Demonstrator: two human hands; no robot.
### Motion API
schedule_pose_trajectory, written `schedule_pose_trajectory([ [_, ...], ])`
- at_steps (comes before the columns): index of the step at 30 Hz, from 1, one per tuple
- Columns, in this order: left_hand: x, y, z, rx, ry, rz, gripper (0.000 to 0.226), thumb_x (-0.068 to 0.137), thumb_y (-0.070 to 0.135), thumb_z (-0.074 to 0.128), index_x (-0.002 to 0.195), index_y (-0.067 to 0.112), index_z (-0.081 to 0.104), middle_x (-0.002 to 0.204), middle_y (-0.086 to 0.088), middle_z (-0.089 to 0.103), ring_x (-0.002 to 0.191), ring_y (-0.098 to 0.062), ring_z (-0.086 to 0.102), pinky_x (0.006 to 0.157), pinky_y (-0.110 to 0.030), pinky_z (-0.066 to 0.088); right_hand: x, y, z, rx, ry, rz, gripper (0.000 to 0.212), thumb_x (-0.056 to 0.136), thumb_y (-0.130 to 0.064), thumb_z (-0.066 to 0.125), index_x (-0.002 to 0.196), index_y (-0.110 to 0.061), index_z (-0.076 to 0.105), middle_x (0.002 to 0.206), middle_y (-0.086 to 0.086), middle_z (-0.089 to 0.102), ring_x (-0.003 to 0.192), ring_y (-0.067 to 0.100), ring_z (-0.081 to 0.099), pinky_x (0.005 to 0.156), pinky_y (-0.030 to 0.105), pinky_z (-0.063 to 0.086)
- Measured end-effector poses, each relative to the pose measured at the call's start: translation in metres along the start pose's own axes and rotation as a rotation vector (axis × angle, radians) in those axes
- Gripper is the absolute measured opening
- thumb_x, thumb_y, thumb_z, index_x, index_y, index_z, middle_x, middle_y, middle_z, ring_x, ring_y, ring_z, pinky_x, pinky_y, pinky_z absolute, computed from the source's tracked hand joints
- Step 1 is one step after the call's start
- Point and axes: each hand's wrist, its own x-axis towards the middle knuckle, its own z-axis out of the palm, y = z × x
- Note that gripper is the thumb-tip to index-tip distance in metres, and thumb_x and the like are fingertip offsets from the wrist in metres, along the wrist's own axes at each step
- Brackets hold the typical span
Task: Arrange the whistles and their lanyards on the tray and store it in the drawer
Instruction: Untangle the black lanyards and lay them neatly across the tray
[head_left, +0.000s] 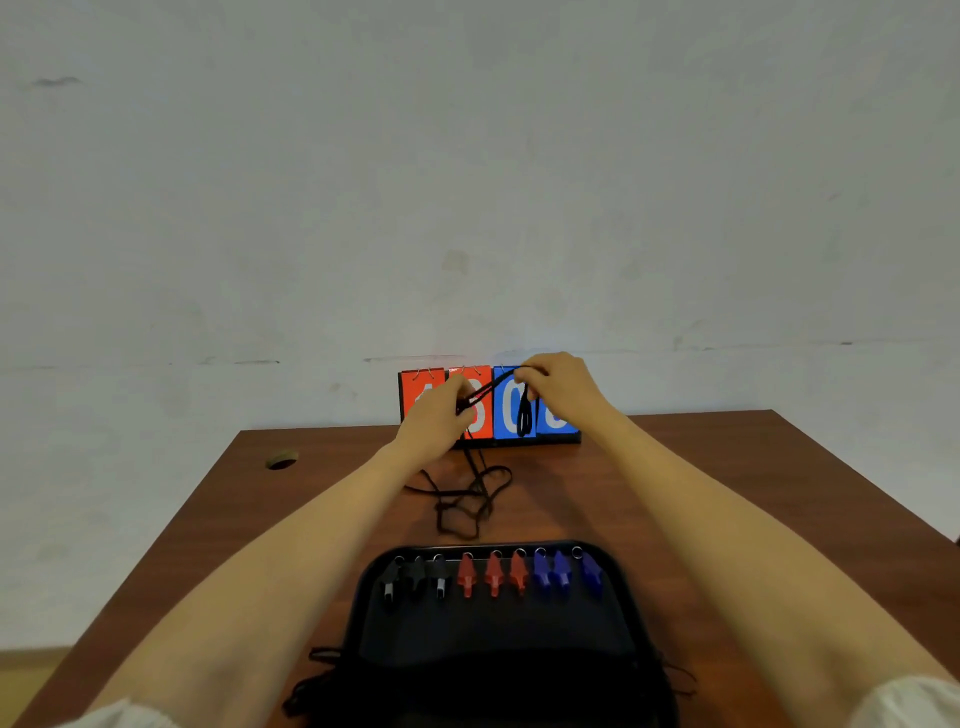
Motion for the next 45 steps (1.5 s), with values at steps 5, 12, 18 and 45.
schedule_pose_trajectory([
  [5, 0.001, -0.01, 0.002, 0.0, 0.046, -0.118, 0.024, 0.089, 0.011, 0.059, 0.112, 0.01, 0.051, 0.101, -0.012, 0.065, 0.083, -0.029, 0.065, 0.078, -0.044, 0.056, 0.009, 0.008, -0.009, 0.019, 0.188, 0.038, 0.025, 0.095, -0.018, 0.047, 0.089, -0.005, 0.068, 0.067, 0.003, 0.061, 0.05, 0.009, 0.046, 0.055, 0.026, 0.041],
  [12, 0.003, -0.033, 0.002, 0.077, 0.075, -0.267, 0.015, 0.083, 0.008, 0.066, 0.096, 0.007, 0.058, 0.094, -0.014, 0.067, 0.084, -0.028, 0.066, 0.079, -0.041, 0.056, 0.012, 0.03, -0.015, -0.041, 0.274, 0.119, 0.028, 0.095, -0.023, 0.045, 0.092, -0.008, 0.069, 0.076, 0.006, 0.065, 0.069, 0.021, 0.057, 0.066, 0.035, 0.045],
  [18, 0.004, -0.041, 0.009, 0.171, -0.025, -0.281, 0.017, 0.087, 0.014, 0.063, 0.101, 0.004, 0.069, 0.095, -0.012, 0.07, 0.081, -0.025, 0.068, 0.08, -0.036, 0.056, 0.009, 0.049, -0.009, -0.104, 0.242, 0.243, 0.03, 0.095, -0.022, 0.044, 0.099, -0.005, 0.069, 0.091, 0.012, 0.069, 0.08, 0.029, 0.062, 0.067, 0.032, 0.043],
  [45, 0.018, -0.019, 0.007, -0.359, 0.452, -0.312, 0.029, 0.096, 0.006, 0.039, 0.098, -0.001, 0.067, 0.085, -0.013, 0.066, 0.073, -0.016, 0.059, 0.065, -0.011, 0.044, -0.022, 0.1, 0.019, -0.682, -0.137, 0.438, 0.011, 0.095, -0.01, 0.044, 0.089, -0.009, 0.053, 0.075, 0.003, 0.051, 0.076, 0.023, 0.053, 0.065, 0.03, 0.042],
])
